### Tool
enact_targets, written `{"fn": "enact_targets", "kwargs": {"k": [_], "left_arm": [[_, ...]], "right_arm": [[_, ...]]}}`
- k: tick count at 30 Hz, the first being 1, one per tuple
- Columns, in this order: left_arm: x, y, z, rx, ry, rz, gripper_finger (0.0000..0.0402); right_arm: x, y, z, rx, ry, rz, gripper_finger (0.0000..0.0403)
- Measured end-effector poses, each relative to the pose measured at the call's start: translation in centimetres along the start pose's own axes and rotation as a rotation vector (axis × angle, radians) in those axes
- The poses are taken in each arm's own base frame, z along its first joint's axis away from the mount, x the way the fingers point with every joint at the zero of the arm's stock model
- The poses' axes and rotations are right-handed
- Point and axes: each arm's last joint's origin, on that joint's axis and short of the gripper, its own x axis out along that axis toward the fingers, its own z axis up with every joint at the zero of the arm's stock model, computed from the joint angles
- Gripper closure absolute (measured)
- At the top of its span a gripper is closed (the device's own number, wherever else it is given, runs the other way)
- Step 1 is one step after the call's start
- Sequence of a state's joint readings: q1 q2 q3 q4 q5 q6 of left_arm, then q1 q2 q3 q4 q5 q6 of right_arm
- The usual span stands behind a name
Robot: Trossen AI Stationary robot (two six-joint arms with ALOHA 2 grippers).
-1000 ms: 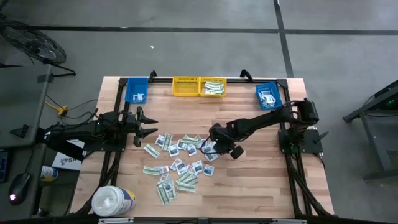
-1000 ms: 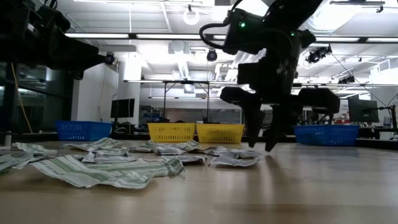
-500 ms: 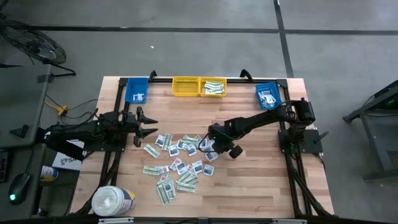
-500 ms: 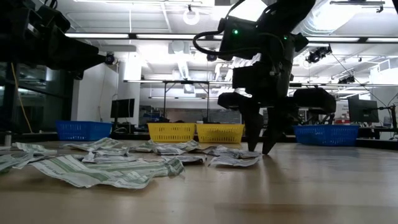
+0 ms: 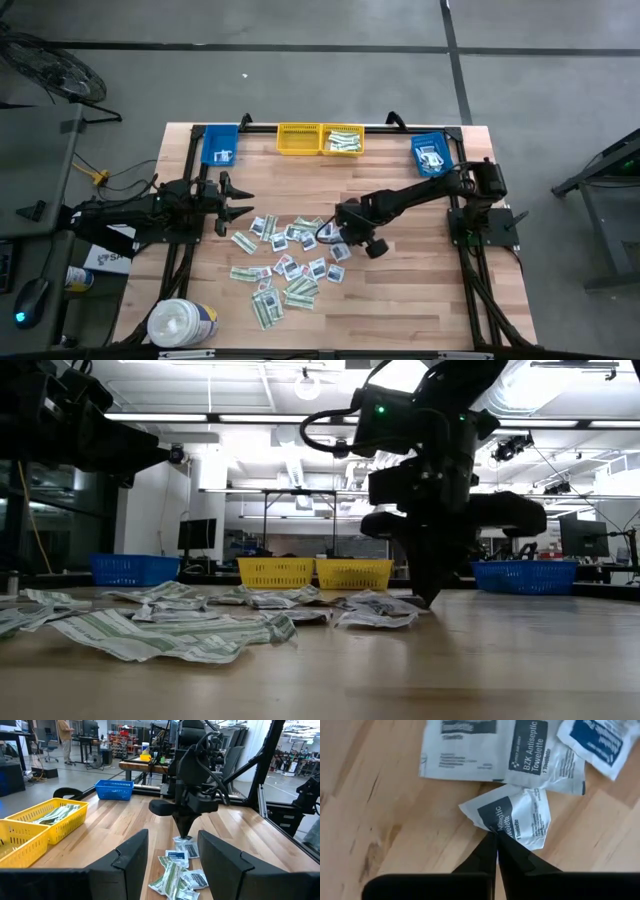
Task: Pick & Place First Aid Supplies
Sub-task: Put the black towelette pack into the right blue bin
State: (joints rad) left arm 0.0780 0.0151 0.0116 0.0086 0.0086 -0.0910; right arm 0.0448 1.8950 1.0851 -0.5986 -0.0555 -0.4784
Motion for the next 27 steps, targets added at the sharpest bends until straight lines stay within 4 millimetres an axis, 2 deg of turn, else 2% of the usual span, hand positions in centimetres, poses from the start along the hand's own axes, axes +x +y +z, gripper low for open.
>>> {"fn": "enact_targets", "kwargs": {"k": [6, 12, 17, 22, 27], "left_arm": [[0.0, 0.0, 0.0, 0.0, 0.0, 0.0, 0.0229], [0.0, 0.0, 0.0, 0.0, 0.0, 0.0, 0.0229], [0.0, 0.0, 0.0, 0.0, 0.0, 0.0, 0.0229], [0.0, 0.0, 0.0, 0.0, 0.0, 0.0, 0.0229], [0.0, 0.0, 0.0, 0.0, 0.0, 0.0, 0.0229]], "right_arm": [[-1.2, 0.3, -0.7, 0.164, 0.057, -0.037, 0.04], [-3.6, 0.8, -1.8, 0.296, 0.121, -0.085, 0.0402], [-5.3, 1.2, -3.6, 0.44, 0.274, -0.159, 0.0402], [-6.8, 0.3, -5.6, 0.666, 0.363, -0.215, 0.0402], [-8.8, -1.0, -7.5, 0.852, 0.361, -0.286, 0.0402]]}}
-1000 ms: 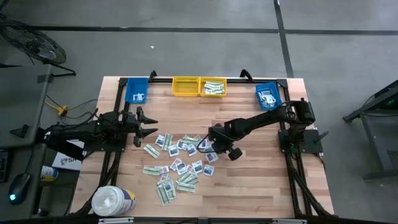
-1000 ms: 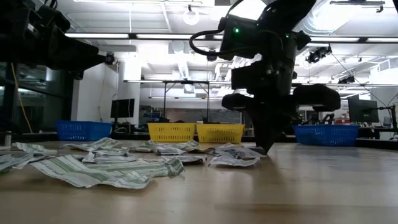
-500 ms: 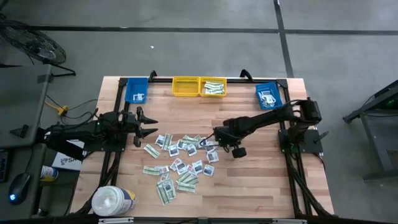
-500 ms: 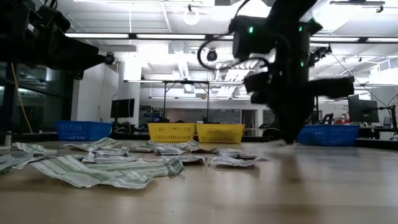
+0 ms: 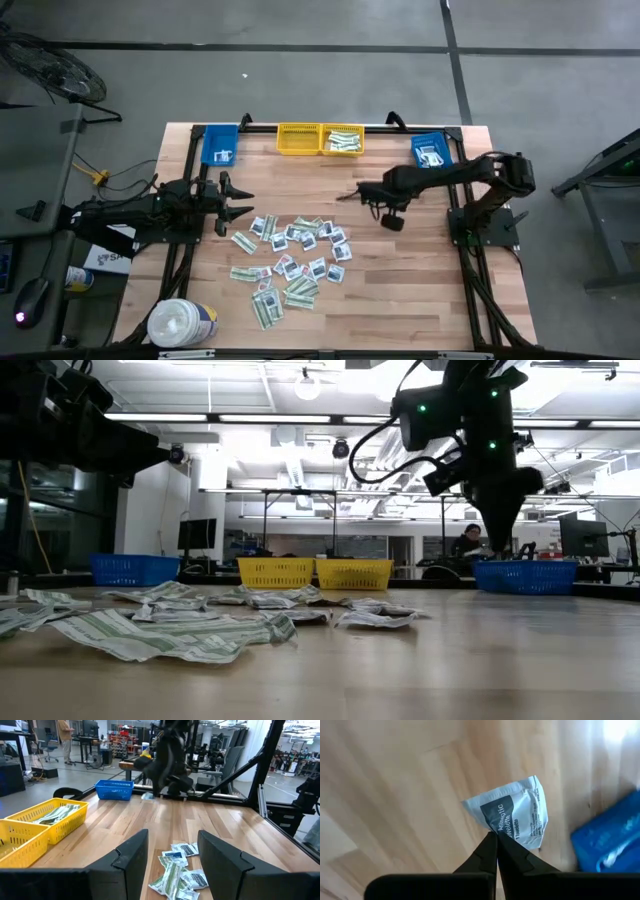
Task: Pick & Place First Aid Supplies
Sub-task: Put the black towelette pack into the right blue bin
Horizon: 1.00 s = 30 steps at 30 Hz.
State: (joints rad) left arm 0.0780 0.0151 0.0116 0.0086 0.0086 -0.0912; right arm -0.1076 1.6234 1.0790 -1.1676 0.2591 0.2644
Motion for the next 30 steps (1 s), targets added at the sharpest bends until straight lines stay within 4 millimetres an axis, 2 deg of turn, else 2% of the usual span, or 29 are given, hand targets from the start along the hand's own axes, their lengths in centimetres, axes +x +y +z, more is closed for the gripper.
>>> {"fn": "enact_targets", "kwargs": {"k": [6, 13, 21, 30], "left_arm": [[0.0, 0.0, 0.0, 0.0, 0.0, 0.0, 0.0229], [0.0, 0.0, 0.0, 0.0, 0.0, 0.0, 0.0229], [0.0, 0.0, 0.0, 0.0, 0.0, 0.0, 0.0229], [0.0, 0.0, 0.0, 0.0, 0.0, 0.0, 0.0229]], "right_arm": [[-0.3, -3.5, -0.6, 0.26, 0.049, 0.005, 0.0403], [0.3, -7.6, -1.2, 0.418, 0.099, 0.046, 0.0403], [1.9, -13.1, -2.2, 0.573, 0.158, 0.037, 0.0403], [3.0, -16.6, -3.4, 0.692, 0.174, 0.019, 0.0403]]}}
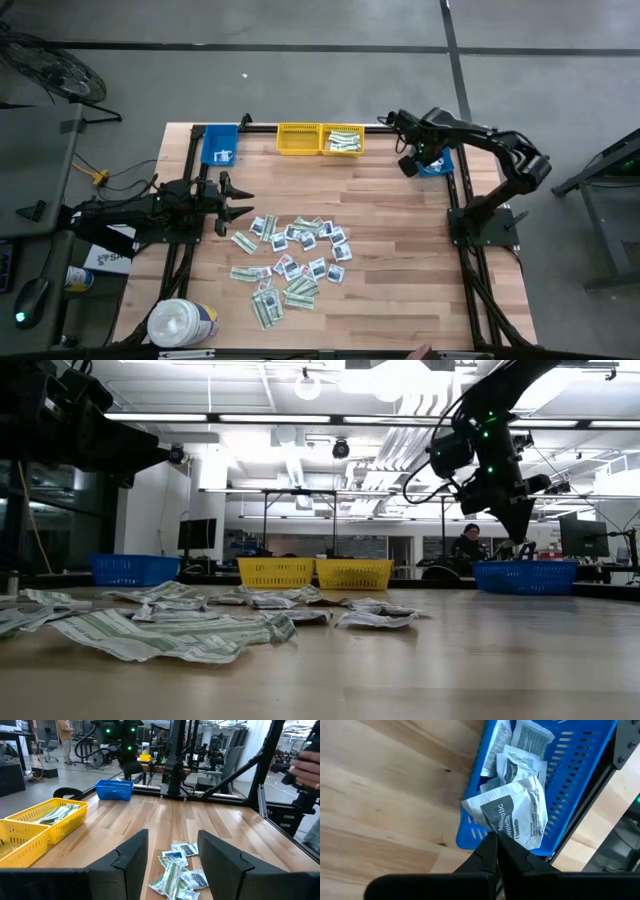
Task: Pick & Place First Aid Supplies
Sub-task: Put the black towelette pack into the right blue bin
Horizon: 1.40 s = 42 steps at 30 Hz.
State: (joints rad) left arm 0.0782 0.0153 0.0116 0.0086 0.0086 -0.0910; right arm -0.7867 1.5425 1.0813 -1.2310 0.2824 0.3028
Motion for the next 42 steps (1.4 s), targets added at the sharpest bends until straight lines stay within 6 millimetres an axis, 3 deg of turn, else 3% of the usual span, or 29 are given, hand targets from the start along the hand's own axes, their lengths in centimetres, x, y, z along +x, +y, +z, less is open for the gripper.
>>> {"fn": "enact_targets", "kwargs": {"k": [13, 26, 34, 42], "left_arm": [[0.0, 0.0, 0.0, 0.0, 0.0, 0.0, 0.0229], [0.0, 0.0, 0.0, 0.0, 0.0, 0.0, 0.0229], [0.0, 0.0, 0.0, 0.0, 0.0, 0.0, 0.0229], [0.0, 0.0, 0.0, 0.0, 0.0, 0.0, 0.0229]], "right_arm": [[1.7, -2.5, 0.4, 0.112, 0.043, 0.007, 0.0398], [3.5, -2.2, 0.4, 0.118, 0.003, 0.027, 0.0311], [1.7, 0.2, -0.1, 0.001, -0.127, 0.058, 0.0289], [-1.6, 6.3, -2.3, -0.367, -0.312, 0.327, 0.0289]]}}
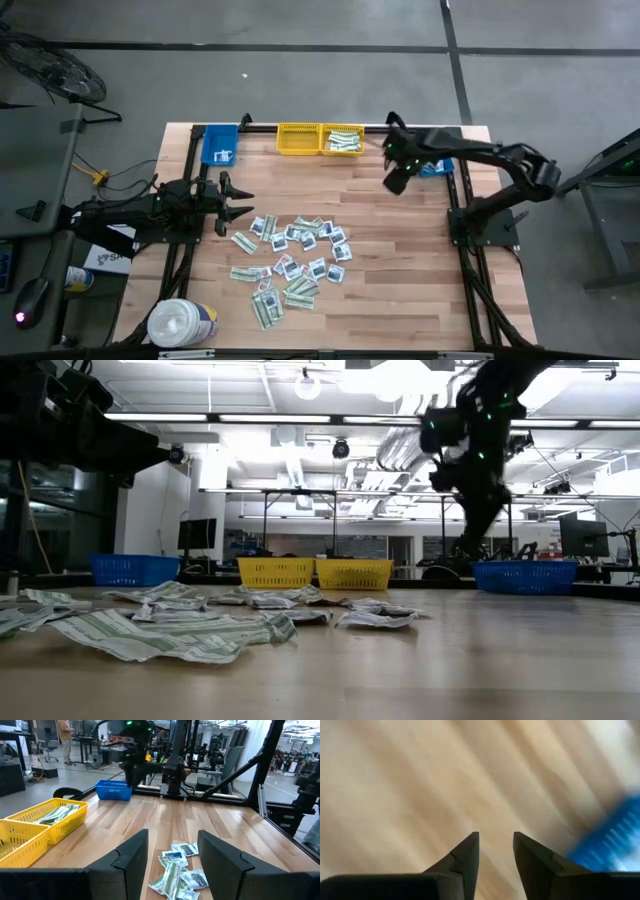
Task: Pick & Place First Aid Supplies
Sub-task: Put the black towelette pack into the right blue bin
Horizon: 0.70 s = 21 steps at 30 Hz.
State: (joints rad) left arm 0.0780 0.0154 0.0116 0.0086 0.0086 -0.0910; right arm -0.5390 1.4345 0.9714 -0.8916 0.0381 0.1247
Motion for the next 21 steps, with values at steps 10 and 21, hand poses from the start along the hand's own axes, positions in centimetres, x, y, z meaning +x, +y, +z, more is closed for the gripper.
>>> {"fn": "enact_targets", "kwargs": {"k": [10, 21], "left_arm": [[0.0, 0.0, 0.0, 0.0, 0.0, 0.0, 0.0229], [0.0, 0.0, 0.0, 0.0, 0.0, 0.0, 0.0229]], "right_arm": [[0.1, 9.3, 0.2, -0.551, -0.231, 0.204, 0.0289], [5.0, 14.2, 0.8, -0.639, -0.24, 0.273, 0.0289]]}}
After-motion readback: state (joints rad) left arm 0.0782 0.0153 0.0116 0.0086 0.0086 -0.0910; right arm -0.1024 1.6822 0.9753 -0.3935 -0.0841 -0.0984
